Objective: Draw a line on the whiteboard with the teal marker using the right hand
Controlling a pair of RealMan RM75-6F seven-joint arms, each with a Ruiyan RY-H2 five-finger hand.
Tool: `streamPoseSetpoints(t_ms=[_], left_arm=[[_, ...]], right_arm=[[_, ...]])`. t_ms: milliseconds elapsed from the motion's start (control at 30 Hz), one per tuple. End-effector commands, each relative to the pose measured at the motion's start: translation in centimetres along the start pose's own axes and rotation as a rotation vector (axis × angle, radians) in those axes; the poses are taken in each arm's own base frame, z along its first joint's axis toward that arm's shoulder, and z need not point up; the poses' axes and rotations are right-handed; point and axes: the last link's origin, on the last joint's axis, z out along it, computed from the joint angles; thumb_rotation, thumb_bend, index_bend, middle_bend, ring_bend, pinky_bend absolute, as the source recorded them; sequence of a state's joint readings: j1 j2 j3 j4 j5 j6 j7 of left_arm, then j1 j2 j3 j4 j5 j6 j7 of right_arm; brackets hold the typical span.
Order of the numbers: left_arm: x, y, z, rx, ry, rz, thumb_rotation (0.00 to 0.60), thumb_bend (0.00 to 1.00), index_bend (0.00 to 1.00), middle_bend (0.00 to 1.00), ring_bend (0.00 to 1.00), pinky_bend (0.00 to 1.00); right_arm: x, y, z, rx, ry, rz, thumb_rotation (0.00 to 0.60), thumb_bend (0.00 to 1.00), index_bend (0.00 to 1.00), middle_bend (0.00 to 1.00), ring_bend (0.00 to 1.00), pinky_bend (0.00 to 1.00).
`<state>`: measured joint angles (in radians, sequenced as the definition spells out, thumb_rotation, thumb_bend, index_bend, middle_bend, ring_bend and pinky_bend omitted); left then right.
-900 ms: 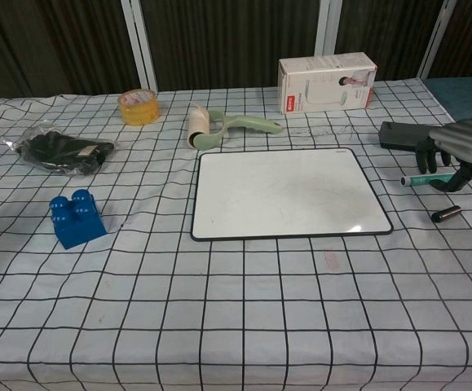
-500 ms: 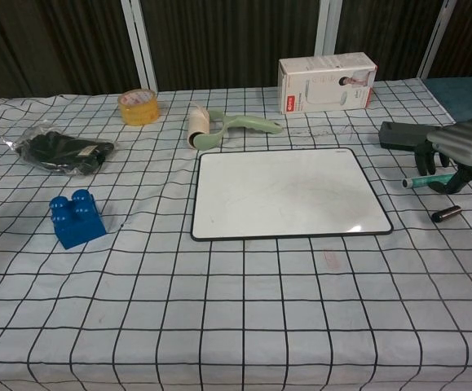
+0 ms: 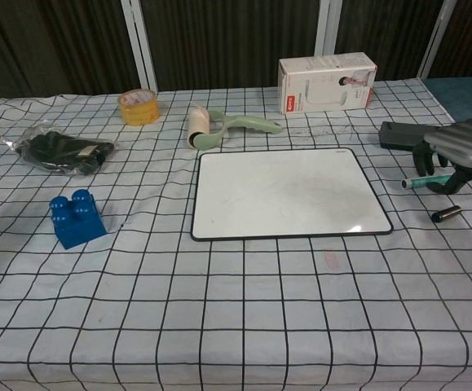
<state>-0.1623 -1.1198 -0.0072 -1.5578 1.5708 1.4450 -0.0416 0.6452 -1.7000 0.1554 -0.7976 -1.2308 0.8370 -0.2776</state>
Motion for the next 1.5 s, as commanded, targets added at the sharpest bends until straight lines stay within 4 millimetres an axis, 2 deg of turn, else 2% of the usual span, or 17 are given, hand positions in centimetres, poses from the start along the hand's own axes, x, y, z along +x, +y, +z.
streamPoseSetpoints(t_ms=[33, 200, 567, 967, 1100, 1300, 1367, 1500], left_arm=[[0.0, 0.0, -0.1, 0.000, 0.002, -0.001, 0.600, 0.40, 0.00, 0.00, 0.00, 0.00], [0.1, -0.1, -0.1, -0.001, 0.004, -0.003, 0.600, 0.40, 0.00, 0.00, 0.00, 0.00], [0.1, -0.1, -0.1, -0.001, 0.004, -0.003, 0.600, 0.40, 0.00, 0.00, 0.00, 0.00], [0.1, -0.1, 0.0, 0.001, 0.002, -0.001, 0.600, 0.40, 0.00, 0.00, 0.00, 0.00], [0.1, -0.1, 0.0, 0.003, 0.001, -0.002, 0.600, 0.40, 0.00, 0.00, 0.00, 0.00], [-0.1, -0.1, 0.1, 0.006, -0.008, 0.000, 0.600, 0.40, 0.00, 0.00, 0.00, 0.00], [-0.1, -0.1, 0.2, 0.008, -0.008, 0.000, 0.600, 0.40, 0.00, 0.00, 0.00, 0.00], [0.0, -0.2, 0.3, 0.012, -0.008, 0.000, 0.600, 0.40, 0.00, 0.00, 0.00, 0.00]], right_arm=[[-0.1, 0.0, 0.0, -0.002, -0.003, -0.003, 0.600, 0.33, 0.50, 0.44, 0.38, 0.47], [-0.2, -0.1, 0.0, -0.002, -0.006, -0.006, 0.600, 0.33, 0.51, 0.44, 0.38, 0.48], [0.2, 0.0, -0.2, 0.002, 0.033, -0.005, 0.600, 0.33, 0.64, 0.50, 0.43, 0.52], [2.1, -0.1, -0.7, 0.041, 0.144, 0.182, 0.600, 0.37, 0.88, 0.68, 0.62, 0.66], [3.1, -0.6, -1.0, 0.066, 0.216, 0.432, 0.600, 0.38, 0.92, 0.71, 0.65, 0.67], [5.0, -3.1, -0.1, 0.097, 0.244, 1.112, 0.600, 0.40, 0.99, 0.77, 0.71, 0.68], [6.0, -4.0, 0.4, 0.119, 0.222, 1.241, 0.600, 0.40, 1.00, 0.78, 0.73, 0.70], [7.2, -6.1, 1.4, 0.122, 0.171, 1.387, 0.600, 0.41, 1.00, 0.80, 0.75, 0.71]])
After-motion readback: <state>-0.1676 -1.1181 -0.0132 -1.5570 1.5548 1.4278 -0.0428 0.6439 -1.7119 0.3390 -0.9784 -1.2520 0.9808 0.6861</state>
